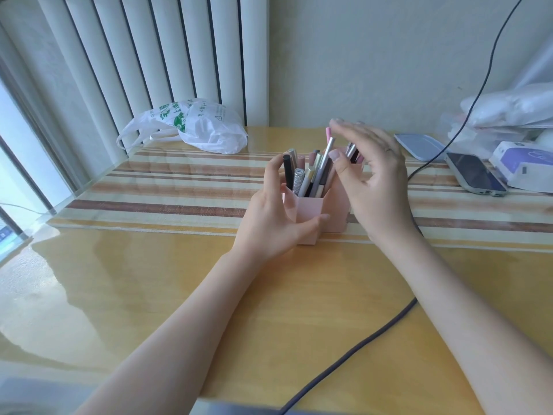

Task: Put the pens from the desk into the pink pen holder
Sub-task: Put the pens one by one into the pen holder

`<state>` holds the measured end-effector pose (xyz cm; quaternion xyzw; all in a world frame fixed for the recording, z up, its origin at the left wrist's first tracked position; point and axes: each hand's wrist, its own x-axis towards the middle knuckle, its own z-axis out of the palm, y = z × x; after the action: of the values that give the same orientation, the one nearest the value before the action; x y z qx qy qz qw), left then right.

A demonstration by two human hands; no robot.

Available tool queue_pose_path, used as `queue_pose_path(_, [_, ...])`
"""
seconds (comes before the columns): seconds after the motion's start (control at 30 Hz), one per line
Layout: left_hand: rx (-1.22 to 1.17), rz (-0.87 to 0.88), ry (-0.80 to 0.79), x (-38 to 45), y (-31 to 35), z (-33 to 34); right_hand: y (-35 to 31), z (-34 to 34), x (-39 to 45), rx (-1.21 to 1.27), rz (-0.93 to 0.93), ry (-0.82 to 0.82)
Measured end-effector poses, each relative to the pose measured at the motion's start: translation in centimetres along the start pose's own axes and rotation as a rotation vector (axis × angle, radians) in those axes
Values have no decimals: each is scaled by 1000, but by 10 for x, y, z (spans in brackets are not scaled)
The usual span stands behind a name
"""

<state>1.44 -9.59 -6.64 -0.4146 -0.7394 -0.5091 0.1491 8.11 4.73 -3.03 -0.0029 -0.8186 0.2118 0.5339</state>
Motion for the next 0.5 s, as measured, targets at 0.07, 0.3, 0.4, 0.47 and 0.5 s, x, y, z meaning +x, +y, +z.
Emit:
queue_pose_path(0.07, [4, 0, 1, 0, 0, 0, -1, -1, -1, 10, 27, -30])
queue_pose_path(0.3, [30, 5, -1, 0, -1, 0, -17, -15, 15, 423, 179, 123])
queue_pose_path(0.4, [44, 6, 2, 0, -1, 1, -11, -39, 30, 689, 258, 405])
queue_pose_path(0.47, [40, 8, 1, 1, -2, 1, -4, -50, 35, 678, 277, 584])
queue_pose_path(0.5, [37, 11, 0, 1, -2, 1, -2, -54, 36, 658, 289, 651])
